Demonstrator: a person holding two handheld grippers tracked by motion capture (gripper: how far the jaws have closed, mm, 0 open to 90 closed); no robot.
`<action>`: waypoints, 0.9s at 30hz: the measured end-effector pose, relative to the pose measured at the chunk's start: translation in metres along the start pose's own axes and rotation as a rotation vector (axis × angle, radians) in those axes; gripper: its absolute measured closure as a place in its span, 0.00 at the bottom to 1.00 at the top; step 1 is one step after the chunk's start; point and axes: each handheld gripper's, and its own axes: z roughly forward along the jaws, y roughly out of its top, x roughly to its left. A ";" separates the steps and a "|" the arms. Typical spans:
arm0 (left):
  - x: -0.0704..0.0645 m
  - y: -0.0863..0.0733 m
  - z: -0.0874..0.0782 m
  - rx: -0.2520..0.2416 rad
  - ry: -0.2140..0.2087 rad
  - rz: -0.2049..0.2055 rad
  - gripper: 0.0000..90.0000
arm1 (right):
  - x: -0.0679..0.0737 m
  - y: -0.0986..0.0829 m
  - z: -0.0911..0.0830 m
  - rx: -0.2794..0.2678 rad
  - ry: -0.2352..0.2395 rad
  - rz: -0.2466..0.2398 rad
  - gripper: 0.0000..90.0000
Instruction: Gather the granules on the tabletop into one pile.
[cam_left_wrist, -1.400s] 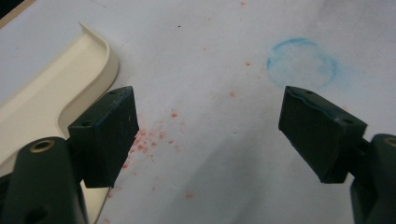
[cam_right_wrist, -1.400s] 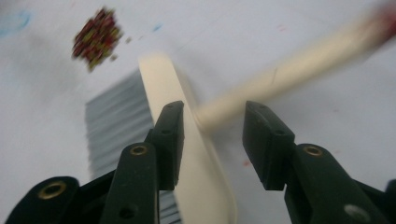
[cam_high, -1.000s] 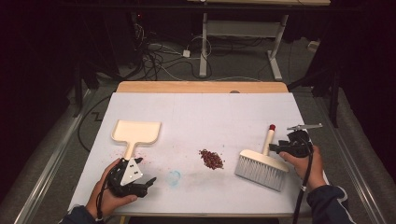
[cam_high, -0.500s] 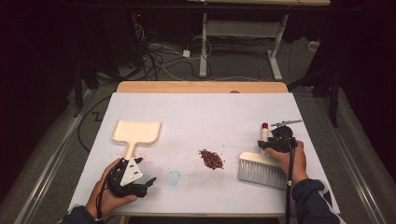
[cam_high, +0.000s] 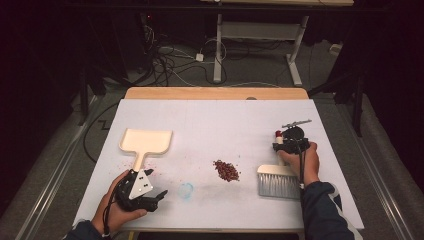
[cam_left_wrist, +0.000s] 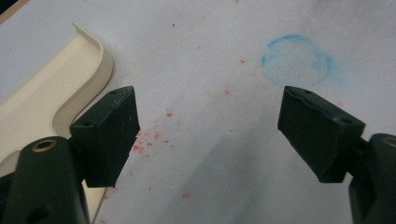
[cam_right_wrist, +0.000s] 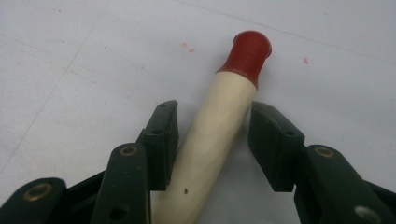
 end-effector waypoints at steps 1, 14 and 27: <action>0.000 0.000 0.000 0.000 0.001 0.000 0.22 | 0.000 0.000 0.000 0.000 0.002 -0.002 0.61; 0.000 0.000 -0.001 -0.005 0.004 -0.003 0.22 | 0.000 0.005 -0.030 -0.259 0.062 -0.068 0.51; 0.003 0.001 -0.003 -0.021 0.018 -0.016 0.22 | 0.019 0.002 -0.072 -0.453 0.092 -0.188 0.39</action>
